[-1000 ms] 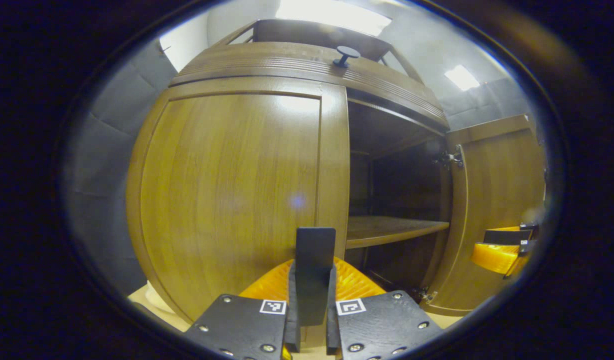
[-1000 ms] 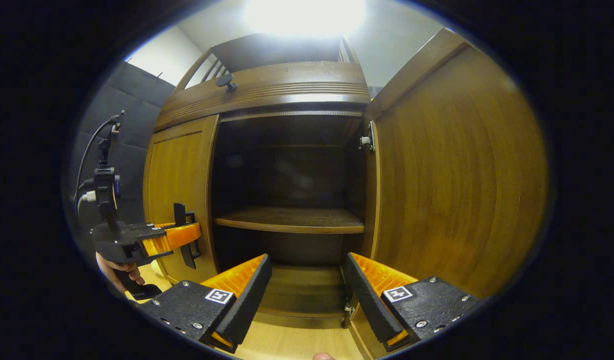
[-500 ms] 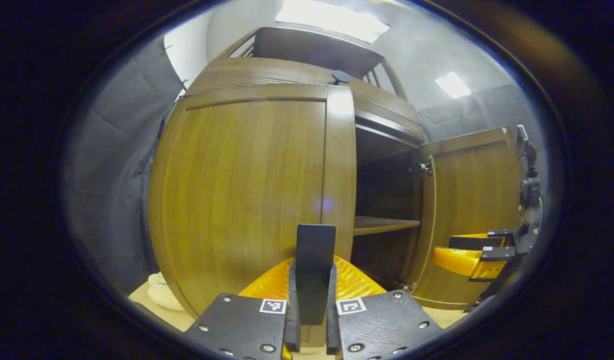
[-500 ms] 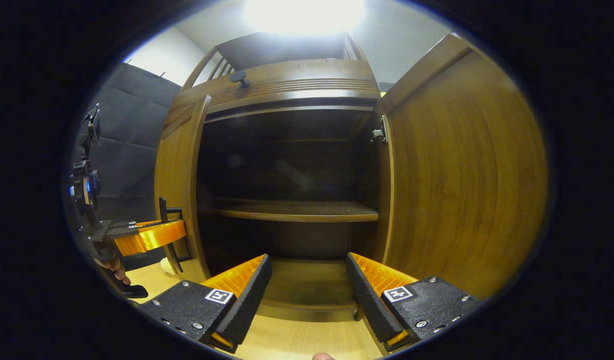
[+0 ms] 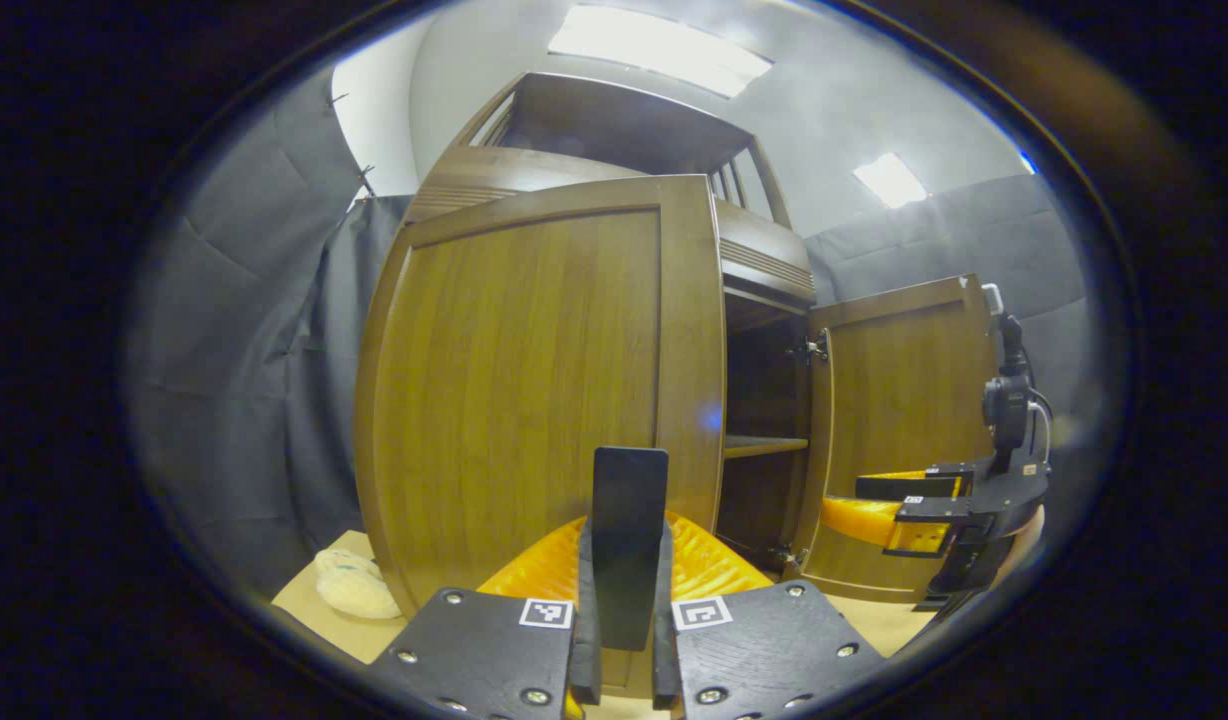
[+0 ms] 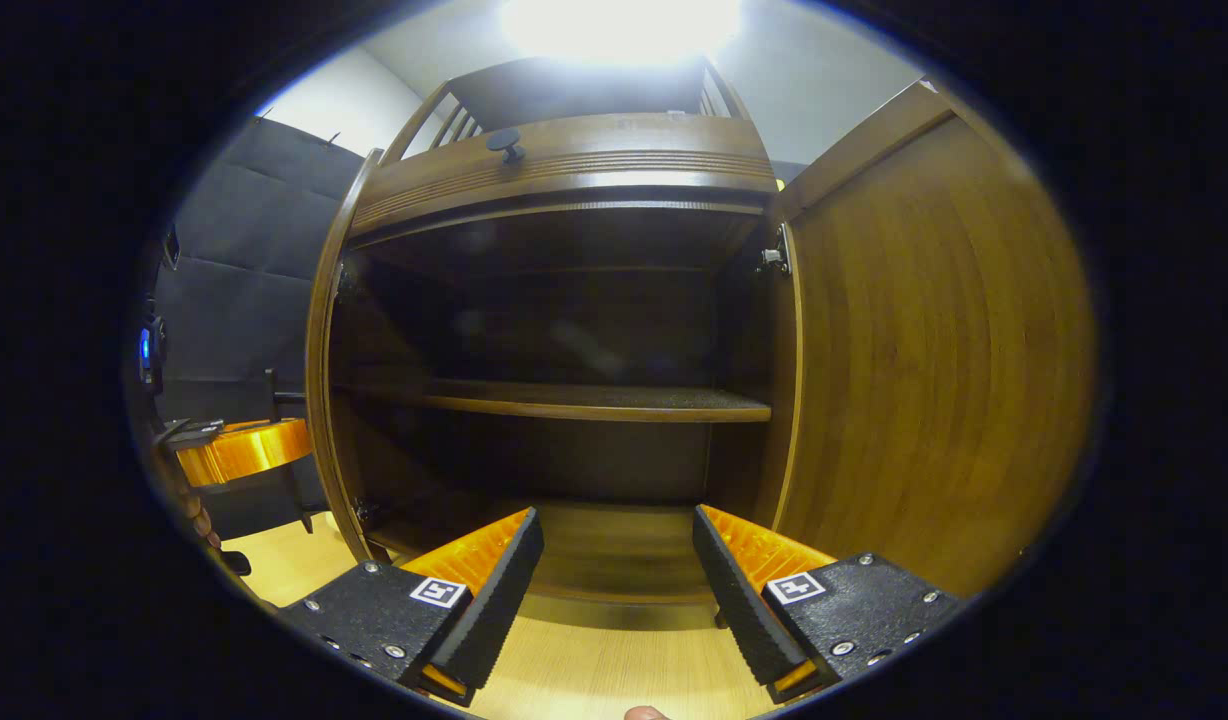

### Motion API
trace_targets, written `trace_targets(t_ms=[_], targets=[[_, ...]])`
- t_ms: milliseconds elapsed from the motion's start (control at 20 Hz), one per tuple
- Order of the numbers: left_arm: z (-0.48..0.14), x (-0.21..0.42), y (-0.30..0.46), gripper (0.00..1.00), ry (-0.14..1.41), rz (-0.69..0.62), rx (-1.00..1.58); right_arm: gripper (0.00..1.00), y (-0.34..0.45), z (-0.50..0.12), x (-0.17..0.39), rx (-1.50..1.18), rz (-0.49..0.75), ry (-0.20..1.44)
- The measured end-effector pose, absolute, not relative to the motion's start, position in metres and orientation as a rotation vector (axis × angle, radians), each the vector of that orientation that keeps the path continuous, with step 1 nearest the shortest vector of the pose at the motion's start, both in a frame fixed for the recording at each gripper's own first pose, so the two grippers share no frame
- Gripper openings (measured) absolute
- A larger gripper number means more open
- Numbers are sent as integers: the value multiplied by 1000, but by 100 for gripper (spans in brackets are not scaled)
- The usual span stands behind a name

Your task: Open the right door of the double-door shoe cabinet with the right hand, and open the left door with the left hand.

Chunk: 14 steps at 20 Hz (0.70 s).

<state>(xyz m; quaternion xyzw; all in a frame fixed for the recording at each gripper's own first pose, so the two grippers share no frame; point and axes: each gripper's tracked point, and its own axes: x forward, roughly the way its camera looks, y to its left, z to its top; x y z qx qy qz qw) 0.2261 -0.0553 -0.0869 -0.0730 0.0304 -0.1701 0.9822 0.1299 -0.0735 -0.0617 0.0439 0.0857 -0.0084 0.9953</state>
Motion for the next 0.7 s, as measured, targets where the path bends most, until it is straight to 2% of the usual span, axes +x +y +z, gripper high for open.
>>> trace_targets(t_ms=[200,250,350,500,600,700], targets=[[-90,221,-56,28,51,-323,-140,92,-74,-62,130,103,-27,161],[-90,221,-58,22,49,-314,-137,92,-74,-62,129,111,-27,162],[-92,221,-62,21,44,-295,-135,92,-75,-61,130,123,-30,160],[-92,223,-62,27,40,-272,-130,92,-74,-61,130,124,-37,157],[-95,223,-66,14,38,-263,-115,93,-75,-60,129,117,-33,155],[-98,223,-68,14,30,-245,-105,93,-75,-59,129,111,-37,147]])
